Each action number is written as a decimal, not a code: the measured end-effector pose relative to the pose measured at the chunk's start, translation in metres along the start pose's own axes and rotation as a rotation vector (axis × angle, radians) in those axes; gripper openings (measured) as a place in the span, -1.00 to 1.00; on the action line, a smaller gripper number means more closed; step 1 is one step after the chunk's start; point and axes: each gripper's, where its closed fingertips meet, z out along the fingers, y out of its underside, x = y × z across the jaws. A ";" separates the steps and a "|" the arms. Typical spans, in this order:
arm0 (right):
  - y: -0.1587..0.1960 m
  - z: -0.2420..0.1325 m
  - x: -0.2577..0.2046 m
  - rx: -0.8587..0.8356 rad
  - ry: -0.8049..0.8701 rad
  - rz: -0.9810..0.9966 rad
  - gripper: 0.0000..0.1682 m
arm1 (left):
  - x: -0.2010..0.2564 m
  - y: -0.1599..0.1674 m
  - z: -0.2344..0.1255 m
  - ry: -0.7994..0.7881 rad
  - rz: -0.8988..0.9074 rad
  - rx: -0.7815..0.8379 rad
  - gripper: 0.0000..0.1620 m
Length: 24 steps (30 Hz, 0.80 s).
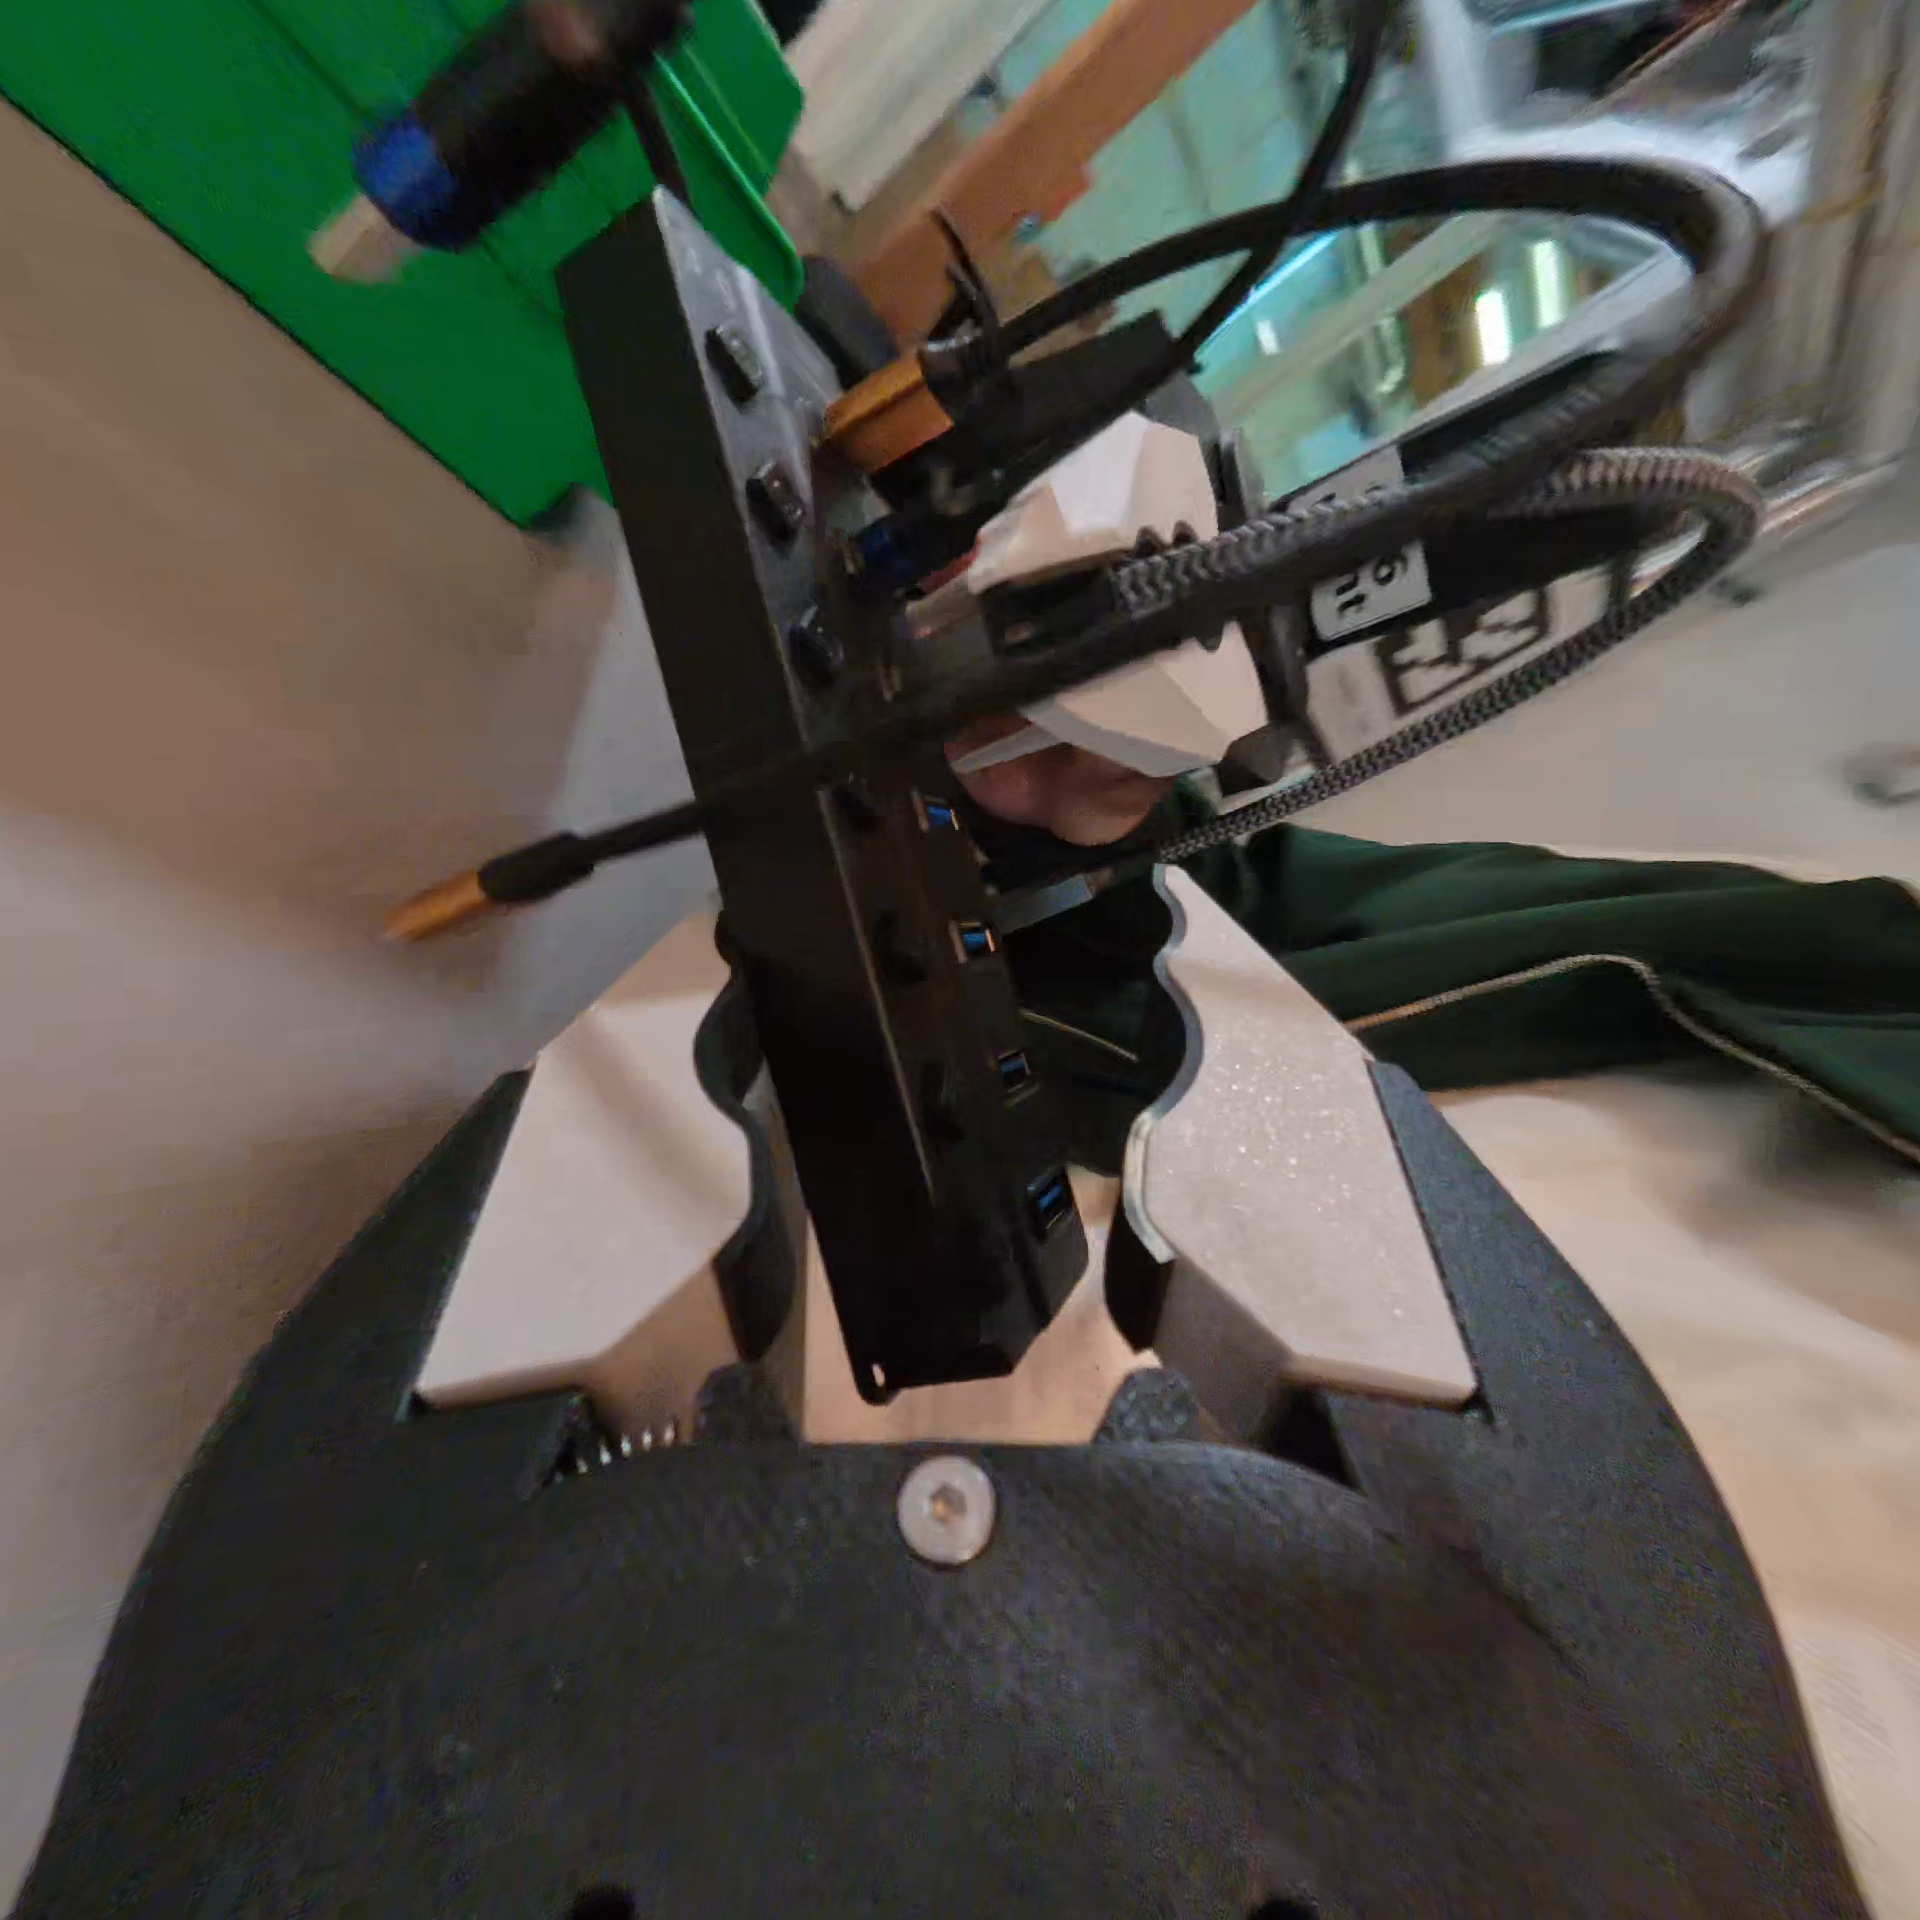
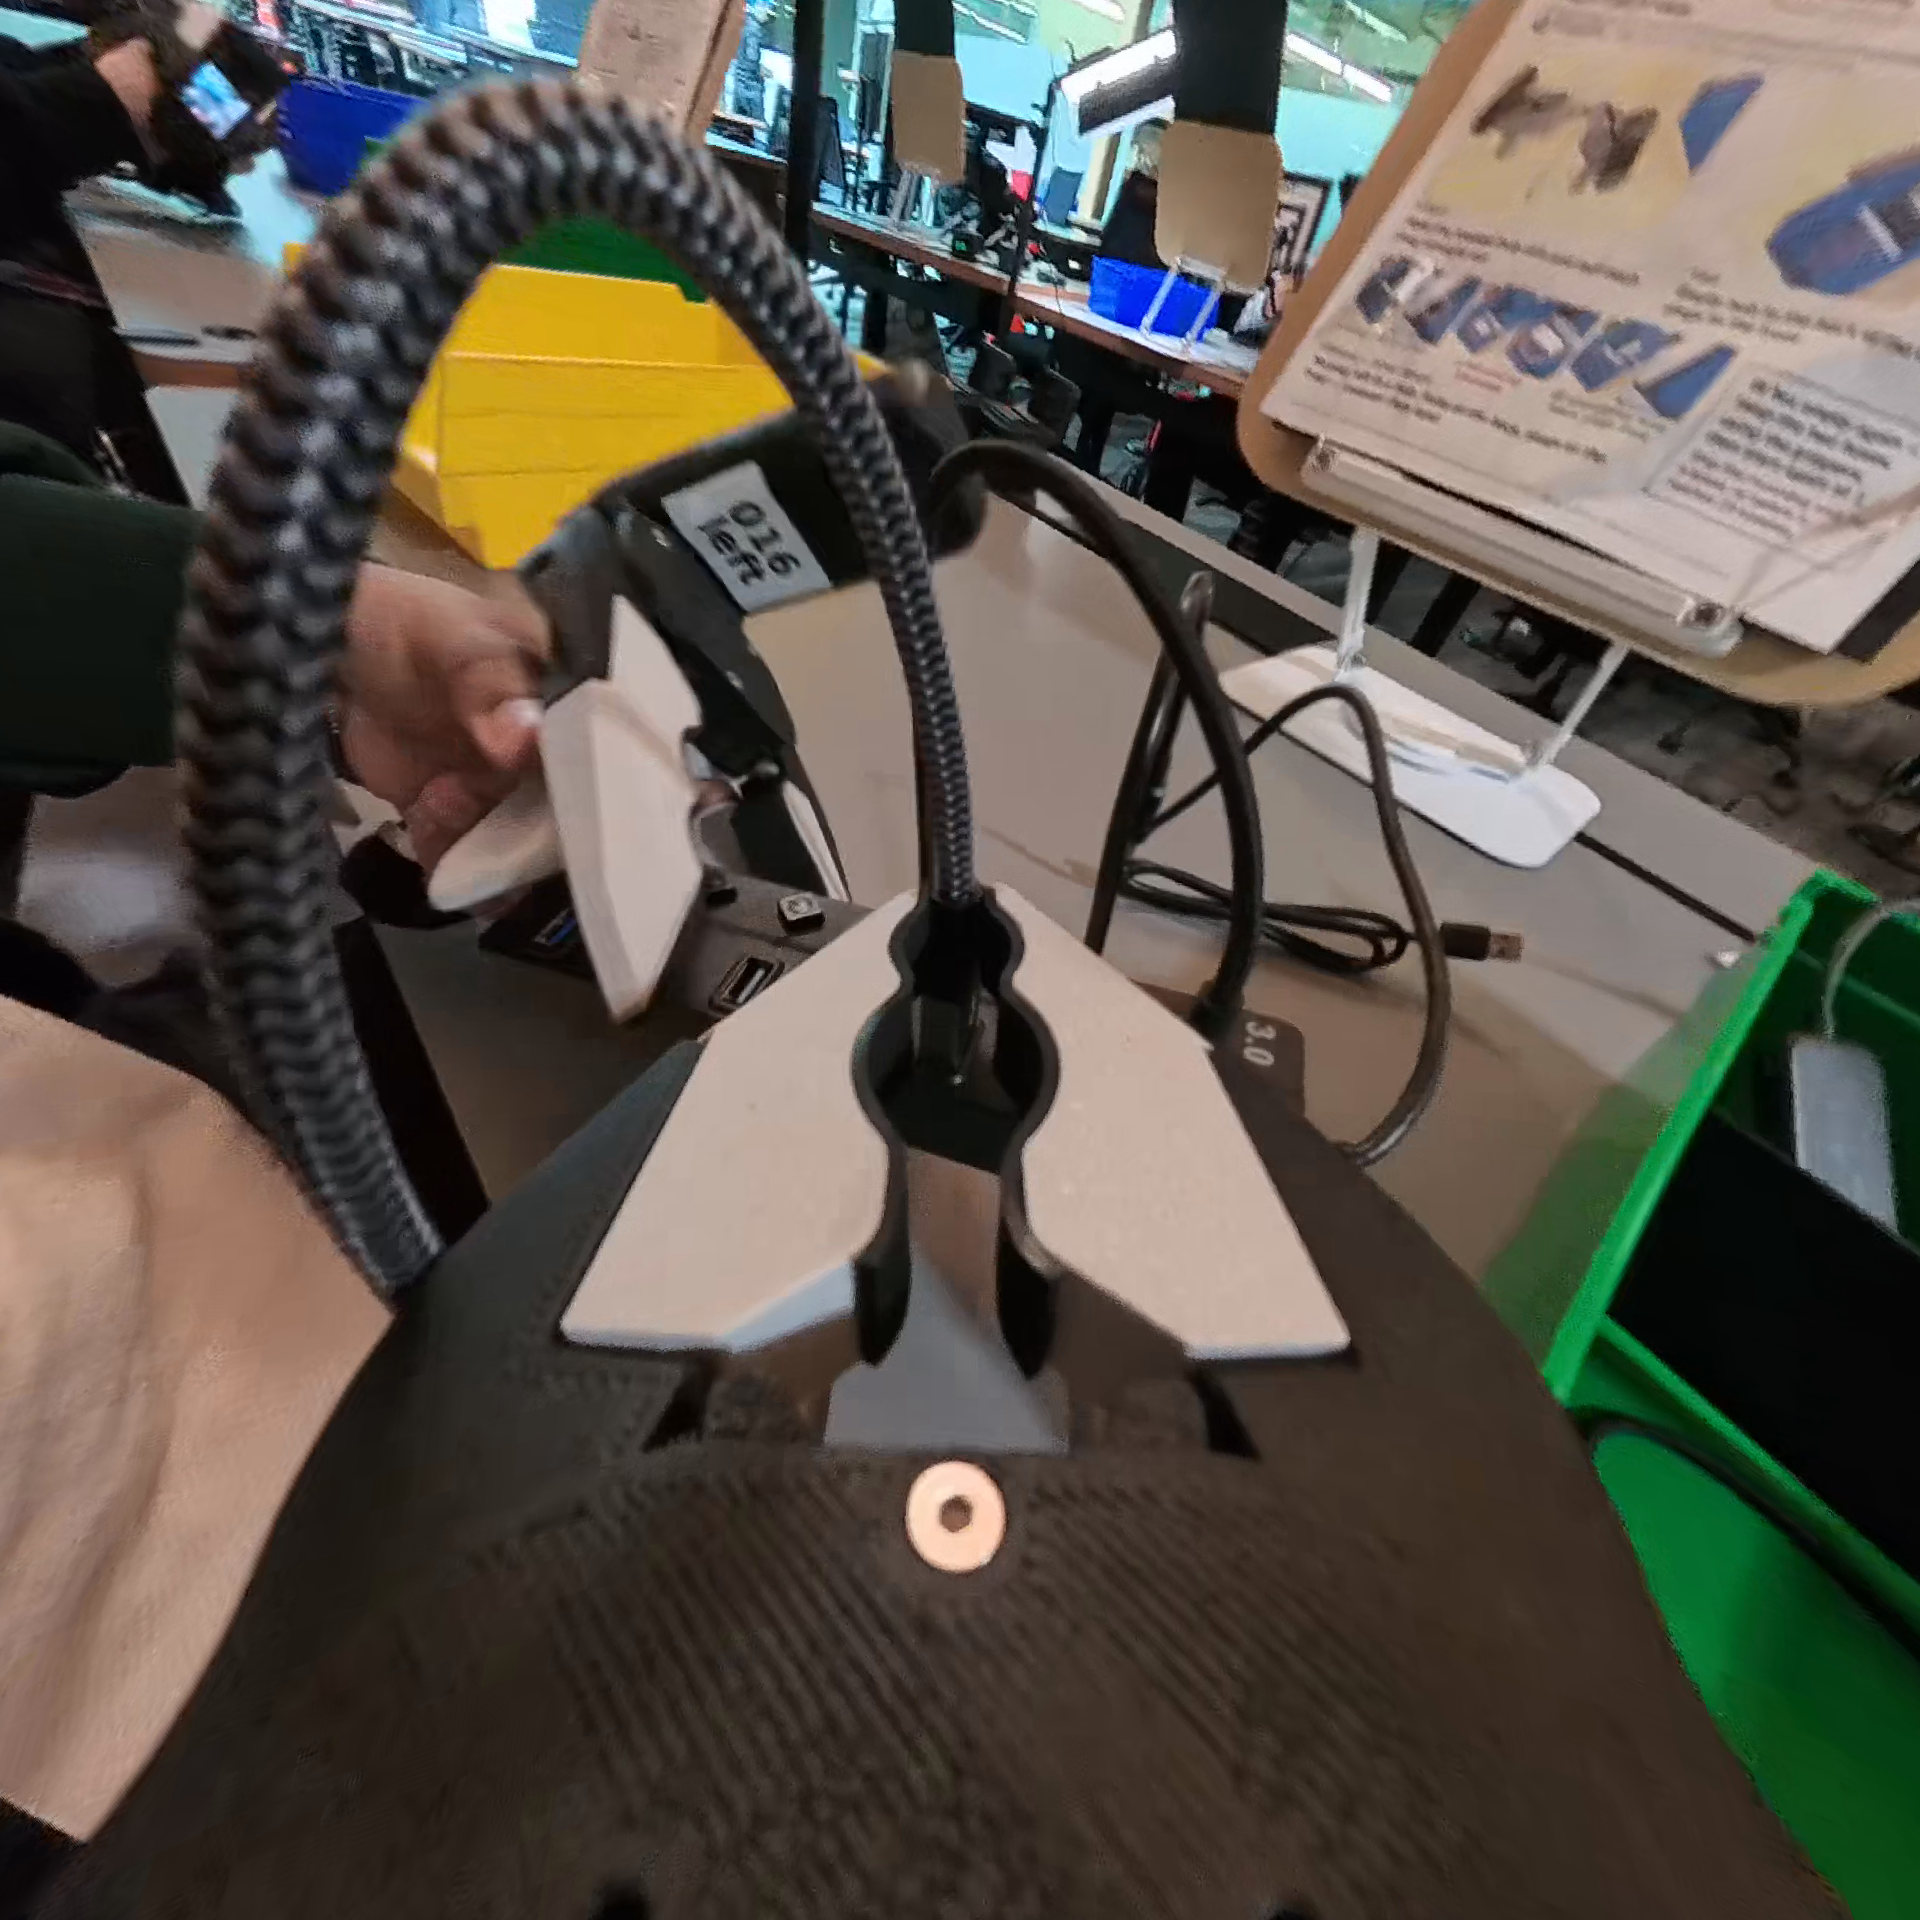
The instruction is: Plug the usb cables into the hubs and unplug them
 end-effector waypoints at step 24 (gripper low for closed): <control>-0.005 -0.001 0.009 0.028 0.118 -0.084 -0.85 | -0.012 -0.028 -0.006 -0.083 0.016 0.189 -0.71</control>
